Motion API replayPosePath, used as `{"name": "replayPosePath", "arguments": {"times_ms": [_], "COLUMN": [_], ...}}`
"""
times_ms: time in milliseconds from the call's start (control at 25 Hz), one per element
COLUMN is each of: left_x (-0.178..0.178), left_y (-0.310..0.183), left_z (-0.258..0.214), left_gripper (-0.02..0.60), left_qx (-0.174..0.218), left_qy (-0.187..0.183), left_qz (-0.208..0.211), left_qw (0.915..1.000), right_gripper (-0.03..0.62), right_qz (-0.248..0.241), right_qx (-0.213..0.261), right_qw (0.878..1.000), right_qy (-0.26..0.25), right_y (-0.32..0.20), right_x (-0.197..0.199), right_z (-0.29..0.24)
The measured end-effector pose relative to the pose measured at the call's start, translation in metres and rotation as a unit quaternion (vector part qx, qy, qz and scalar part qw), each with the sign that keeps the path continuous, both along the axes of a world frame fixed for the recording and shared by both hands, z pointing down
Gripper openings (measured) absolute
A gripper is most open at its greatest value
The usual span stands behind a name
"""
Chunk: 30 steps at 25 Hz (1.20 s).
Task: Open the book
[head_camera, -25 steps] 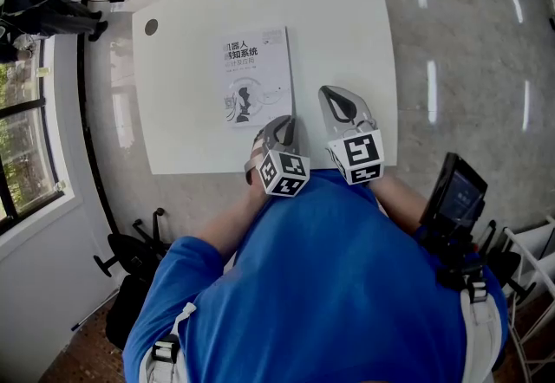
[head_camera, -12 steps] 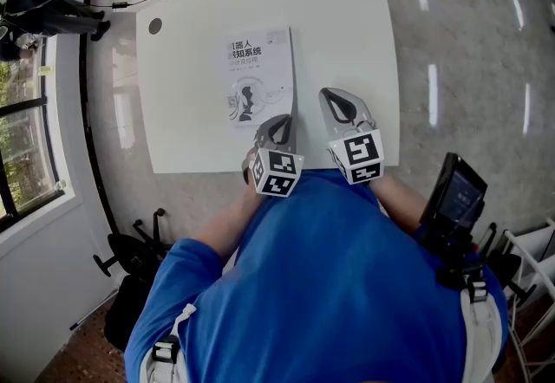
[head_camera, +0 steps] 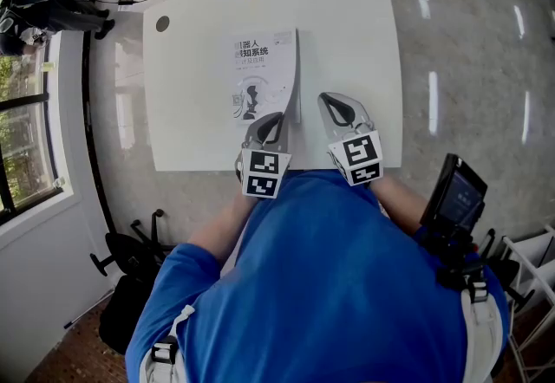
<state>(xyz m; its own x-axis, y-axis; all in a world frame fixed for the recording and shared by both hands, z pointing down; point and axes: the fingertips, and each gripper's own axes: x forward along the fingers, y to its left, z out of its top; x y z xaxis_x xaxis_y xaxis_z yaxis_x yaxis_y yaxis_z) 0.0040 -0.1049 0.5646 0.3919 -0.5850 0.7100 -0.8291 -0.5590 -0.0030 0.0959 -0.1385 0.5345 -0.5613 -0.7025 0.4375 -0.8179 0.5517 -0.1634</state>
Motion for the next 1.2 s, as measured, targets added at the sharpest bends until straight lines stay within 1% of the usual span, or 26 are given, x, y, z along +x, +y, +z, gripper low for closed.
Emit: {"name": "replayPosePath", "arguments": {"times_ms": [200,360,480,680,960,1080,1200], "left_x": [-0.02,-0.034,-0.037,-0.039,-0.041,-0.046,-0.054], "left_y": [-0.001,0.0,0.001,0.004,0.003,0.001,-0.001], "left_z": [-0.013,-0.02,-0.023,-0.022,-0.031,-0.037,-0.044], "left_gripper": [0.015,0.015,0.015,0.015,0.015,0.015,0.015], "left_qx": [0.002,0.003,0.005,0.006,0.008,0.01,0.013], "left_qy": [0.024,0.037,0.043,0.049,0.061,0.069,0.076], "left_qz": [-0.027,-0.045,-0.048,-0.046,-0.05,-0.058,-0.064], "left_qw": [0.9994,0.9983,0.9979,0.9977,0.9968,0.9959,0.995], "right_gripper": [0.003,0.003,0.003,0.003,0.003,0.003,0.003], "right_qz": [-0.029,-0.069,-0.113,-0.18,-0.203,-0.234,-0.274], "right_qx": [-0.012,-0.025,-0.03,-0.039,-0.048,-0.059,-0.079], "right_qw": [0.999,0.997,0.992,0.979,0.972,0.96,0.939], "right_qy": [0.008,0.021,0.043,0.092,0.112,0.144,0.193], "right_y": [0.009,0.019,0.027,0.04,0.045,0.051,0.06], "right_x": [-0.013,-0.031,-0.049,-0.079,-0.095,-0.104,-0.113], "right_z": [0.003,0.012,0.023,0.043,0.053,0.071,0.095]}}
